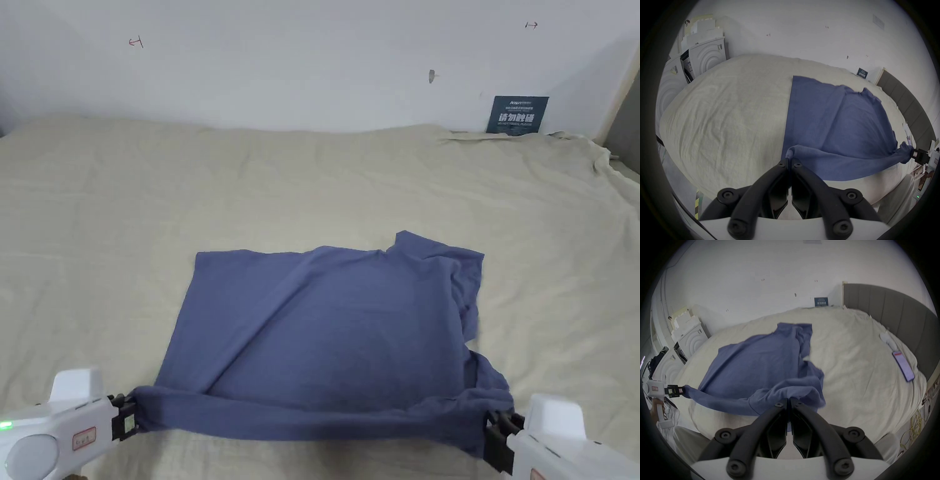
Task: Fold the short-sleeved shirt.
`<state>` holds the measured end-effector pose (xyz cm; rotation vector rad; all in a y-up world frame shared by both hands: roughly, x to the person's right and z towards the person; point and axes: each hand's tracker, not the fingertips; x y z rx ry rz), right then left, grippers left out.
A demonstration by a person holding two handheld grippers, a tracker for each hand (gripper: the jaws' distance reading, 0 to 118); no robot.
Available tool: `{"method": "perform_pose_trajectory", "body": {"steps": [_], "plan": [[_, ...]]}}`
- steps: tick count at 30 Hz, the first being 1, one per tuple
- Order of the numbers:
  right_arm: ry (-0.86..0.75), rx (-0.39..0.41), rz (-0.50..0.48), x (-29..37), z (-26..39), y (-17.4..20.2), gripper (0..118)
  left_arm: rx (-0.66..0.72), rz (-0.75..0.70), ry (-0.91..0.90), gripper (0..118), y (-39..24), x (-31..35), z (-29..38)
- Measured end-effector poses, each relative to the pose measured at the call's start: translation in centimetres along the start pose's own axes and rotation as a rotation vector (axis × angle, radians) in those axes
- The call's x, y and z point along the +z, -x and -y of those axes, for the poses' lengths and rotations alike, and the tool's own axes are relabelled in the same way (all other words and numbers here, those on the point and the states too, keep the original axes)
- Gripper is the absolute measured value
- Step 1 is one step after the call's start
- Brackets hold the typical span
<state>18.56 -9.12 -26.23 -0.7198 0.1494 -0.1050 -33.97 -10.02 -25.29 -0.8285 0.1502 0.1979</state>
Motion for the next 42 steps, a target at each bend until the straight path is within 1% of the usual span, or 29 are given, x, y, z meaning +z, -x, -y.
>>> {"method": "perform_pose_trajectory", "body": {"steps": [5, 11, 16, 18, 20, 21, 25, 27, 31, 35, 38, 39, 40, 41, 42], "plan": [[-0.050, 0.034, -0.006, -0.2, -3.6, 0.4, 1, -0.001, 0.005, -0.057, 0, -0.1, 0.3, -3.1], [-0.056, 0.066, -0.017, -3.3, -7.4, 0.3, 2, -0.026, -0.003, -0.082, 0, -0.7, -1.8, -7.1], [-0.021, 0.086, -0.015, -7.2, -10.2, -0.4, 2, -0.077, -0.019, -0.067, 0, -1.7, -5.0, -9.8], [-0.002, 0.120, -0.016, -8.7, -11.0, -0.5, 2, -0.100, -0.032, -0.046, 0, -2.0, -6.6, -10.5], [0.028, 0.129, -0.023, -10.5, -11.7, -0.7, 2, -0.115, -0.044, -0.025, 0, -2.1, -8.1, -10.8], [0.036, 0.122, -0.024, -11.4, -12.0, -0.9, 2, -0.116, -0.051, -0.014, 0, -2.1, -8.8, -10.9], [0.105, 0.144, 0.005, -15.0, -12.3, -1.2, 2, -0.131, -0.072, 0.045, 0, -2.3, -11.8, -10.8], [0.140, 0.114, 0.009, -16.6, -12.1, -1.4, 2, -0.158, -0.088, 0.074, 0, -2.6, -13.0, -10.7], [0.192, 0.093, 0.047, -19.1, -11.2, -1.5, 2, -0.183, -0.107, 0.128, 0, -3.2, -15.2, -10.4], [0.233, 0.087, 0.085, -20.0, -10.2, -1.1, 2, -0.195, -0.130, 0.192, 0, -3.6, -16.8, -9.8], [0.235, 0.103, 0.090, -19.3, -10.0, -0.4, 2, -0.194, -0.135, 0.188, 1, -3.7, -16.8, -9.4], [0.232, 0.107, 0.088, -19.1, -10.1, -0.4, 3, -0.194, -0.137, 0.184, 2, -3.7, -16.7, -9.5], [0.227, 0.107, 0.084, -19.0, -10.3, -0.7, 3, -0.193, -0.134, 0.184, 9, -3.8, -16.5, -9.7], [0.223, 0.102, 0.075, -18.6, -10.5, -0.7, 7, -0.191, -0.129, 0.178, 22, -3.9, -16.2, -9.9], [0.217, 0.098, 0.069, -18.2, -10.8, -0.7, 18, -0.188, -0.122, 0.173, 40, -3.9, -16.0, -10.0]]}}
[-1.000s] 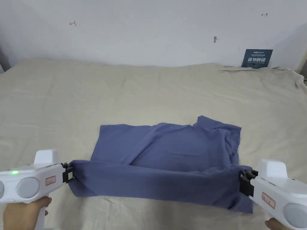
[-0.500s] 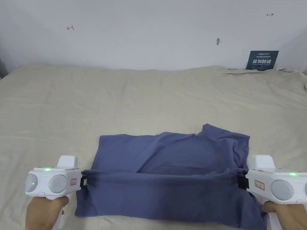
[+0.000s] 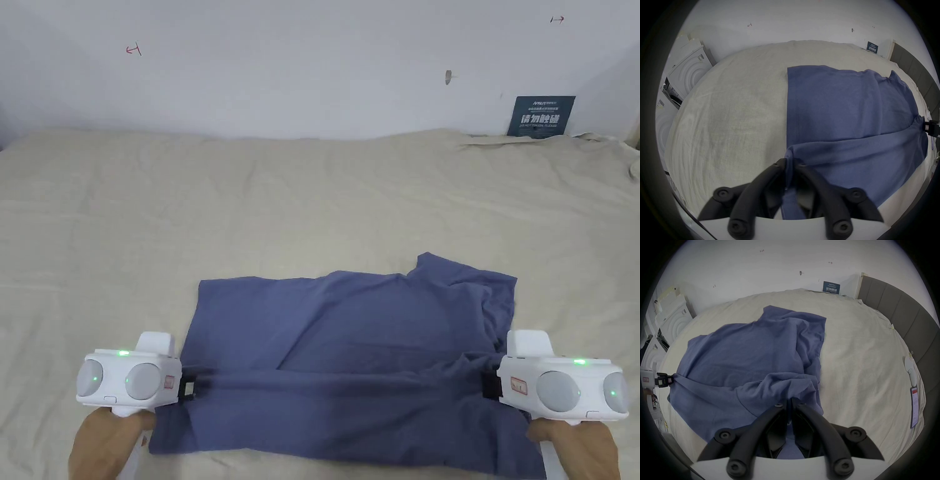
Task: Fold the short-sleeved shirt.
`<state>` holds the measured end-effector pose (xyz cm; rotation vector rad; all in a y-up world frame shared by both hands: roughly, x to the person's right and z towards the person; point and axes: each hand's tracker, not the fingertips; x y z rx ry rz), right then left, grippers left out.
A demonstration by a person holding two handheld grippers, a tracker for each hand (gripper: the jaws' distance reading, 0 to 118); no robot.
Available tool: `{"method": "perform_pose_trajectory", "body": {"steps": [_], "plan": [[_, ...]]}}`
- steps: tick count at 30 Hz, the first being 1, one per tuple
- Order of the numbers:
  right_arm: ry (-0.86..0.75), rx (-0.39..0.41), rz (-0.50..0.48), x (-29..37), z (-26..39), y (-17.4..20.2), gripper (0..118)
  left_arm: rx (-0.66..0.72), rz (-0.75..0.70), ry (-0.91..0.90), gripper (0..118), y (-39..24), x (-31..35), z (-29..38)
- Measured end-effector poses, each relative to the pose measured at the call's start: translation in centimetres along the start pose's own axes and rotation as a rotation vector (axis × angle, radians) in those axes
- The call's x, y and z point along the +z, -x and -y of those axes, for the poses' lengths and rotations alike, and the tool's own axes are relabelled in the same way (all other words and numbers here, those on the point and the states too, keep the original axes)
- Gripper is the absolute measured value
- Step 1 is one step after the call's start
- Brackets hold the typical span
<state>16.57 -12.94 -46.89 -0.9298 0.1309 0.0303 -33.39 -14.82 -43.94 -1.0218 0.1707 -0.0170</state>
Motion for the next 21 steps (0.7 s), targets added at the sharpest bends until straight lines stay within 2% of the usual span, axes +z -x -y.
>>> {"method": "perform_pose_trajectory", "body": {"steps": [1, 2, 3, 4, 10, 15, 17, 21], "plan": [[-0.016, -0.002, 0.007, 0.7, -0.1, 0.0, 38, 0.008, 0.004, -0.001, 64, 0.1, 0.3, -0.2], [-0.040, -0.005, 0.008, 2.0, -0.1, 0.5, 69, 0.019, 0.011, 0.003, 89, 0.1, 0.8, -0.3], [-0.060, -0.004, 0.006, 2.8, -0.3, 0.5, 85, 0.030, 0.016, 0.007, 103, 0.2, 1.2, -0.5], [-0.089, -0.010, 0.009, 3.8, -0.3, 0.6, 91, 0.048, 0.028, 0.002, 110, 0.2, 1.8, -0.7], [-0.311, -0.026, -0.010, 11.8, -0.9, 0.0, 91, 0.107, 0.102, -0.210, 111, 0.7, 8.3, -0.9], [-0.501, -0.038, 0.000, 18.0, 0.5, -0.1, 91, 0.145, 0.183, -0.510, 112, 1.0, 14.6, 1.1], [-0.563, -0.043, -0.011, 19.8, 1.5, 0.0, 91, 0.137, 0.172, -0.598, 113, 0.7, 16.2, 2.2], [-0.639, -0.031, 0.033, 22.3, 3.7, 0.6, 91, 0.101, 0.129, -0.650, 118, -0.1, 18.6, 4.7]]}}
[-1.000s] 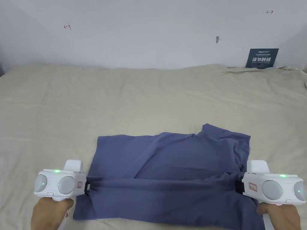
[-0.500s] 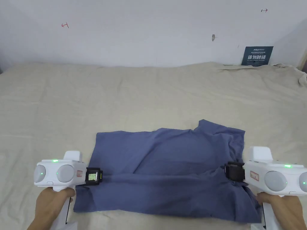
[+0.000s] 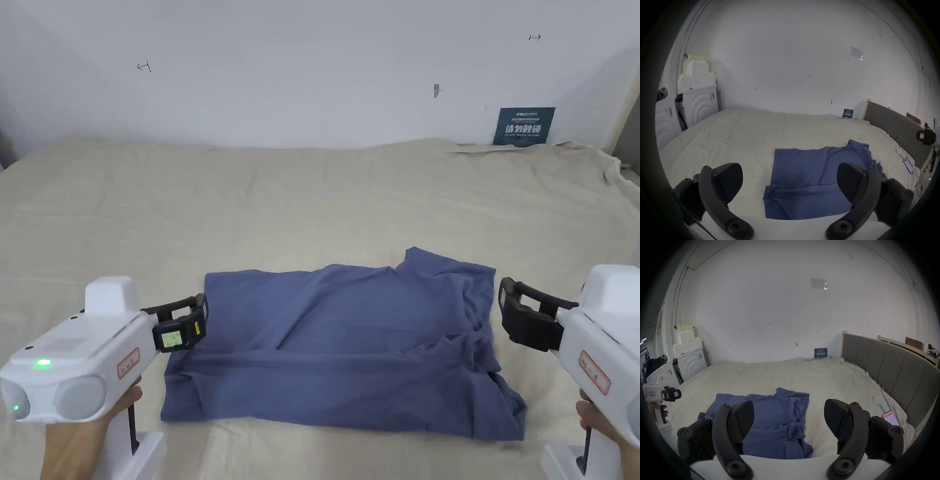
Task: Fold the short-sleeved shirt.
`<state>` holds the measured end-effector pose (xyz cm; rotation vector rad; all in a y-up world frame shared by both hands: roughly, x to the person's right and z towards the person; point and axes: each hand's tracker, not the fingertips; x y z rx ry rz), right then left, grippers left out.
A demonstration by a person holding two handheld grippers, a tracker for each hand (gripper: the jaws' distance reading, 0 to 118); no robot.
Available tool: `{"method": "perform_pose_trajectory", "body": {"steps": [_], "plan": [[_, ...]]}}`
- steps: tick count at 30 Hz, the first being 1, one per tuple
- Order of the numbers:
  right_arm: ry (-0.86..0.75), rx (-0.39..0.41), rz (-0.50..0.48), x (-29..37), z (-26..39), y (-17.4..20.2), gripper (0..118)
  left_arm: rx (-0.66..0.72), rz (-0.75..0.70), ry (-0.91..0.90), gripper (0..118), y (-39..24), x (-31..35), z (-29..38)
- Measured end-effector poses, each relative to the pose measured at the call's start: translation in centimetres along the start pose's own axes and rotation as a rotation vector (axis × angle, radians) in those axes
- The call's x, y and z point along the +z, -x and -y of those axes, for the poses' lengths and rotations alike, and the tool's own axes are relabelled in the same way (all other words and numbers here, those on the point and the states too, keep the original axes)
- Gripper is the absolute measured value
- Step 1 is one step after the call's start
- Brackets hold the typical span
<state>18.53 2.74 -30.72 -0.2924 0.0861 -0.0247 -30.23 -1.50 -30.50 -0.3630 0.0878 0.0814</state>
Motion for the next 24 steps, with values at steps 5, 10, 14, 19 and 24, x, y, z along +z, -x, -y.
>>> {"method": "perform_pose_trajectory", "body": {"steps": [5, 10, 14, 19, 24], "plan": [[-0.101, 0.046, 0.083, 2.7, 1.5, 0.7, 91, -0.067, -0.063, -0.067, 103, -1.4, 3.1, 2.1], [-0.121, 0.057, 0.107, 4.0, 3.3, 1.1, 47, -0.103, -0.112, -0.087, 35, -2.2, 4.7, 4.5], [-0.075, 0.015, 0.060, 3.6, 3.9, 1.1, 0, -0.073, -0.115, -0.066, 0, -2.0, 4.9, 5.3], [-0.077, 0.023, 0.087, 3.3, 4.3, 1.4, 0, -0.053, -0.128, 0.021, 0, -1.4, 3.7, 5.5], [-0.047, 0.011, 0.076, 2.9, 4.8, 1.5, 0, 0.012, -0.120, 0.271, 0, 0.3, 0.1, 6.1]]}}
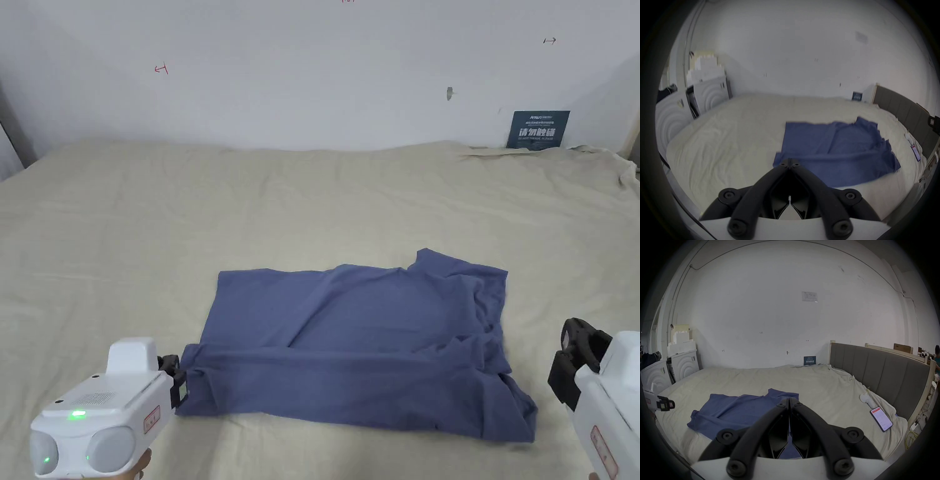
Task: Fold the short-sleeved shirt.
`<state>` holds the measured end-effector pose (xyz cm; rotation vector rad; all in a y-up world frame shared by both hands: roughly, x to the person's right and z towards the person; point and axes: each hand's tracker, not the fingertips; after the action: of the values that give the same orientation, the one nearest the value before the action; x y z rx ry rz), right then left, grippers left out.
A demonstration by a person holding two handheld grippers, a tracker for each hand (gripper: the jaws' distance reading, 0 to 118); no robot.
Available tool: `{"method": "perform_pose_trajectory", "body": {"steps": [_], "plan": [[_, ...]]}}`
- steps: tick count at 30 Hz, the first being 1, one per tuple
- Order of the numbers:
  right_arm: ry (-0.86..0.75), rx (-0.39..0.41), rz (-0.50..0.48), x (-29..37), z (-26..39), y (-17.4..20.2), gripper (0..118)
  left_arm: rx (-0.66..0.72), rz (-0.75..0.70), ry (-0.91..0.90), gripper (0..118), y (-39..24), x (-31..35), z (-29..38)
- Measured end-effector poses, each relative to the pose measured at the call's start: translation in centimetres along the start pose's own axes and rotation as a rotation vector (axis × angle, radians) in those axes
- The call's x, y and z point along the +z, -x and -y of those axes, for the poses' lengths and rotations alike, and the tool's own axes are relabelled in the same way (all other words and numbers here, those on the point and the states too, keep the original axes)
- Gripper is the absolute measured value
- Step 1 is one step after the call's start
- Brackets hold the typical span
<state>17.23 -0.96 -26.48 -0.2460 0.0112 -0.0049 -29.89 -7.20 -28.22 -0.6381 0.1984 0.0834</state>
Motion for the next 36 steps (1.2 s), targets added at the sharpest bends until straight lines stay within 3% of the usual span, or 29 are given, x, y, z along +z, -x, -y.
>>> {"method": "perform_pose_trajectory", "body": {"steps": [4, 6, 7, 8, 9, 11, 16, 21, 23, 24, 25, 26, 30, 36], "plan": [[0.028, -0.004, -0.002, -0.5, 0.6, -0.2, 0, -0.013, 0.010, 0.157, 5, 0.3, -2.5, 0.2], [0.043, -0.011, 0.000, -0.8, 0.9, -0.3, 0, 0.010, 0.021, 0.238, 19, 0.7, -4.2, 0.3], [0.051, -0.011, 0.001, -0.9, 1.0, -0.3, 0, 0.025, 0.021, 0.255, 32, 0.9, -4.9, 0.5], [0.057, -0.013, 0.001, -1.0, 1.2, -0.3, 0, 0.034, 0.009, 0.260, 55, 1.0, -5.6, 0.7], [0.063, -0.014, 0.003, -1.2, 1.3, -0.4, 0, 0.054, 0.000, 0.274, 71, 1.1, -6.2, 0.8], [0.076, -0.015, 0.007, -1.4, 1.6, -0.5, 0, 0.074, 0.009, 0.294, 90, 1.4, -7.0, 0.9], [0.100, -0.024, 0.007, -2.0, 2.1, -0.7, 0, 0.059, 0.019, 0.324, 95, 1.6, -9.7, 0.7], [0.115, -0.027, 0.014, -2.3, 2.2, -0.9, 0, 0.038, -0.003, 0.370, 107, 1.8, -11.8, 0.7], [0.121, -0.028, 0.015, -2.4, 2.3, -1.1, 0, 0.040, -0.007, 0.395, 99, 1.9, -12.1, 0.6], [0.123, -0.029, 0.016, -2.4, 2.3, -1.2, 0, 0.031, -0.001, 0.414, 84, 1.9, -12.1, 0.6], [0.125, -0.029, 0.017, -2.5, 2.3, -1.2, 0, 0.005, 0.000, 0.420, 60, 1.9, -12.1, 0.6], [0.129, -0.029, 0.017, -2.5, 2.3, -1.3, 0, -0.021, 0.009, 0.413, 28, 1.7, -12.1, 0.7], [0.141, -0.039, 0.017, -2.9, 2.5, -1.6, 0, -0.053, 0.048, 0.445, 7, 1.4, -12.1, 1.0], [0.303, -0.098, -0.017, -5.8, 3.8, -2.7, 0, -0.027, 0.080, 0.420, 4, 2.0, -11.3, 0.2]]}}
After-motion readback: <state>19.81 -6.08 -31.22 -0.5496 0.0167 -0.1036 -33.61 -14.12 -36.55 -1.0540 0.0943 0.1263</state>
